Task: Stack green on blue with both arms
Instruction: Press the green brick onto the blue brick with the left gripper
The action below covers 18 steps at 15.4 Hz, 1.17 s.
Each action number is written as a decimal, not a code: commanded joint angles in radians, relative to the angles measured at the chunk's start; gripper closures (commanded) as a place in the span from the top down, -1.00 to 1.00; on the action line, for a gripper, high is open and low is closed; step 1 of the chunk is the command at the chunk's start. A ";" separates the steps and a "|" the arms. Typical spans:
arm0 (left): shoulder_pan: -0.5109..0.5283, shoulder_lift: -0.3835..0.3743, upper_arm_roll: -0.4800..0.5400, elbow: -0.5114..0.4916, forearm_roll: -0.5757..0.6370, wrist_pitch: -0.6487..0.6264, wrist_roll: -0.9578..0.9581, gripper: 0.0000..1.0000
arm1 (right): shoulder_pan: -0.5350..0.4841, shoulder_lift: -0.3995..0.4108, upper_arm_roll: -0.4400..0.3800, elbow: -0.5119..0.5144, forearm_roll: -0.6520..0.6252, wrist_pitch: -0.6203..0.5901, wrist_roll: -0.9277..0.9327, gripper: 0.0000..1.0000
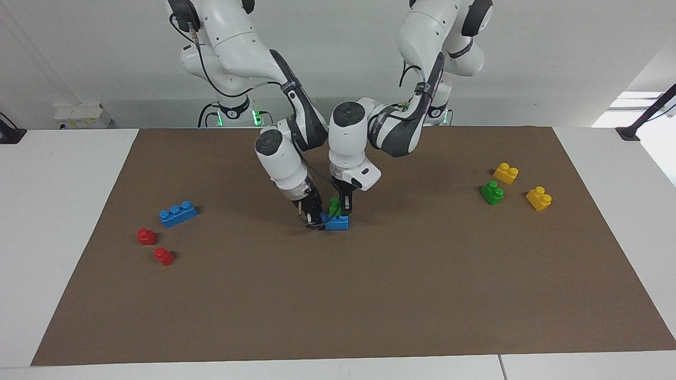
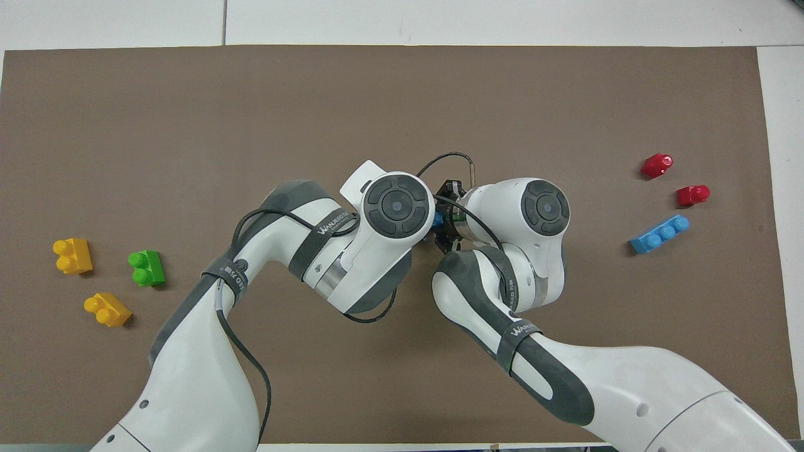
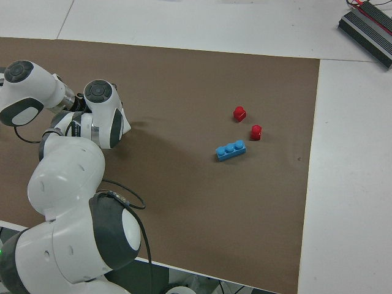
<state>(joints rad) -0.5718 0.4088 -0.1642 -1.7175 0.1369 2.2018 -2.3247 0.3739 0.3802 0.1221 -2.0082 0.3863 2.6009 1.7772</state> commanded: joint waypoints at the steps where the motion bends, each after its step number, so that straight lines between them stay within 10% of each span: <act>1: -0.019 0.036 0.018 0.027 0.027 0.025 -0.036 -1.00 | -0.009 -0.003 0.001 -0.032 -0.012 0.031 -0.028 -1.00; 15: -0.016 0.062 0.034 0.012 0.098 0.061 -0.078 -1.00 | -0.016 -0.003 0.001 -0.031 -0.012 0.033 -0.028 -1.00; 16: -0.013 0.062 0.032 0.012 0.118 0.059 -0.076 -0.82 | -0.018 -0.003 0.001 -0.031 -0.012 0.031 -0.028 -1.00; 17: -0.017 0.064 0.032 0.010 0.119 0.059 -0.076 0.57 | -0.018 -0.003 0.001 -0.031 -0.011 0.033 -0.027 -1.00; 18: -0.017 0.062 0.032 0.012 0.119 0.055 -0.076 1.00 | -0.020 -0.001 0.001 -0.031 -0.011 0.031 -0.025 -1.00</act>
<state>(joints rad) -0.5805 0.4513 -0.1606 -1.7138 0.2126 2.2551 -2.3750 0.3734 0.3799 0.1220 -2.0092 0.3864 2.6043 1.7762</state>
